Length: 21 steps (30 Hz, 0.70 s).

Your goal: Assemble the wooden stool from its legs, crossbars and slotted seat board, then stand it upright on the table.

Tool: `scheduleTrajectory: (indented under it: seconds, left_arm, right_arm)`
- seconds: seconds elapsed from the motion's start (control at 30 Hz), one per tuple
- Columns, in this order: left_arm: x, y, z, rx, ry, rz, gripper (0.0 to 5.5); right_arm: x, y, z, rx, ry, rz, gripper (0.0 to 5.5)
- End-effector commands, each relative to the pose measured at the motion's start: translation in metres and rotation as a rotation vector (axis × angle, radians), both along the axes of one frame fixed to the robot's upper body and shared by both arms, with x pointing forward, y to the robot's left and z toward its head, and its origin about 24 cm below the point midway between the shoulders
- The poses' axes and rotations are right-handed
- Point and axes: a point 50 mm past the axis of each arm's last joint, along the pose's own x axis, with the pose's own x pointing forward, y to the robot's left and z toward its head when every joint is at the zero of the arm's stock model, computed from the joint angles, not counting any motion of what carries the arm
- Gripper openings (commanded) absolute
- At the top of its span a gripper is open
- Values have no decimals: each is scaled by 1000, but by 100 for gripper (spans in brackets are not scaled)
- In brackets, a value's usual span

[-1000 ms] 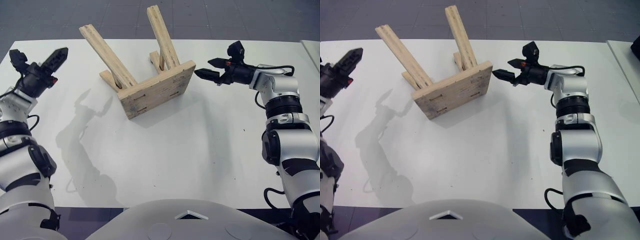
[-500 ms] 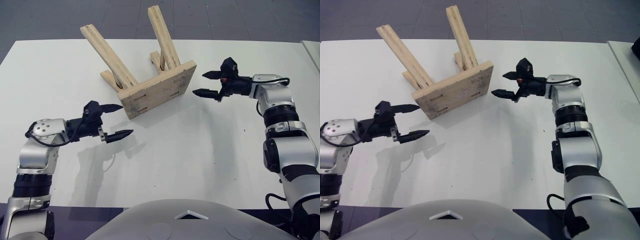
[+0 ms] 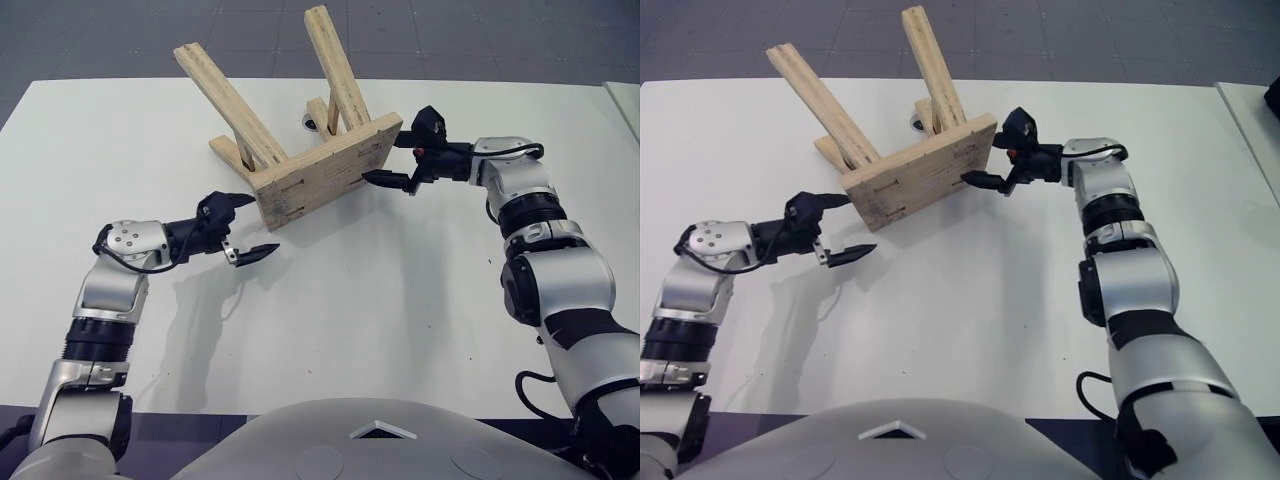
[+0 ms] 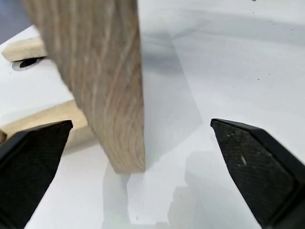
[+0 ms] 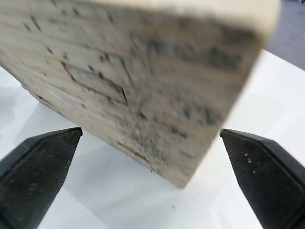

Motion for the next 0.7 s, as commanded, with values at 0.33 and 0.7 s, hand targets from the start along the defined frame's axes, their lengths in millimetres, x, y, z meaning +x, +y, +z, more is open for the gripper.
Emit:
scheduleTrajectory:
  seconds: [0.33,0.7]
  left_arm:
    - [33,21,8,115,-32,-75,540]
    - [44,26,23,-11,8,-184,492]
  right_arm:
    - [-34,6,-1,95,10,338,539]
    - [-74,10,-9,124,47,346,433]
